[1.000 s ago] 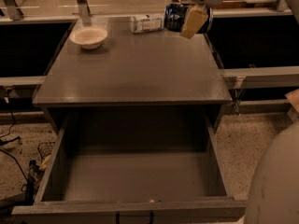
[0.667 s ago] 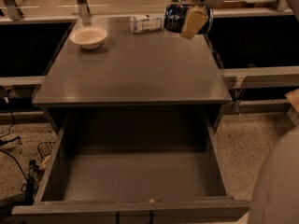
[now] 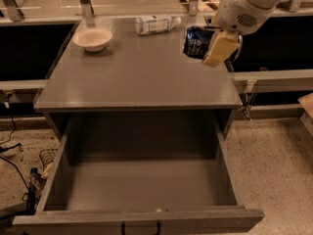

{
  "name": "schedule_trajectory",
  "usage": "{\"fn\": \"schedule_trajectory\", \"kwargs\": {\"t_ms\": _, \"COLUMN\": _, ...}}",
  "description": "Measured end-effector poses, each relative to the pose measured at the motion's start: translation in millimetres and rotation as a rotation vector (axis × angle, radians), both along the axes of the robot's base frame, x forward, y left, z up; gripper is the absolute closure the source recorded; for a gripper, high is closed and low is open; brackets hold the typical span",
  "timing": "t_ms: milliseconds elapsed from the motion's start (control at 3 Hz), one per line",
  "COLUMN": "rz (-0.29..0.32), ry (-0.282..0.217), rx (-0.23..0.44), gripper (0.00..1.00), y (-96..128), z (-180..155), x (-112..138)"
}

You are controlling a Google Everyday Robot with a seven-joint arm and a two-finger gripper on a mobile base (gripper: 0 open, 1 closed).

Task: Place pepsi can into top drawer

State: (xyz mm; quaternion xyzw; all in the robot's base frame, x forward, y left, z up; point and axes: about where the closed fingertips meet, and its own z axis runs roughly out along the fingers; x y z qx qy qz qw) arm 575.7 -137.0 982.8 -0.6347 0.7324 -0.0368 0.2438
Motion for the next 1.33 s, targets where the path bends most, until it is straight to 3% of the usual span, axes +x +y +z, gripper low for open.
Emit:
{"fn": "schedule_trajectory", "kwargs": {"t_ms": 667, "rz": 0.005, "ry": 0.060, "rx": 0.016, "gripper": 1.00, "y": -17, "z": -31, "x": -48}}
{"fn": "schedule_trajectory", "kwargs": {"t_ms": 1000, "rz": 0.008, "ry": 0.061, "rx": 0.017, "gripper": 1.00, "y": -17, "z": -32, "x": -48}}
{"fn": "schedule_trajectory", "kwargs": {"t_ms": 1333, "rz": 0.035, "ry": 0.081, "rx": 0.055, "gripper": 1.00, "y": -7, "z": -50, "x": -71}}
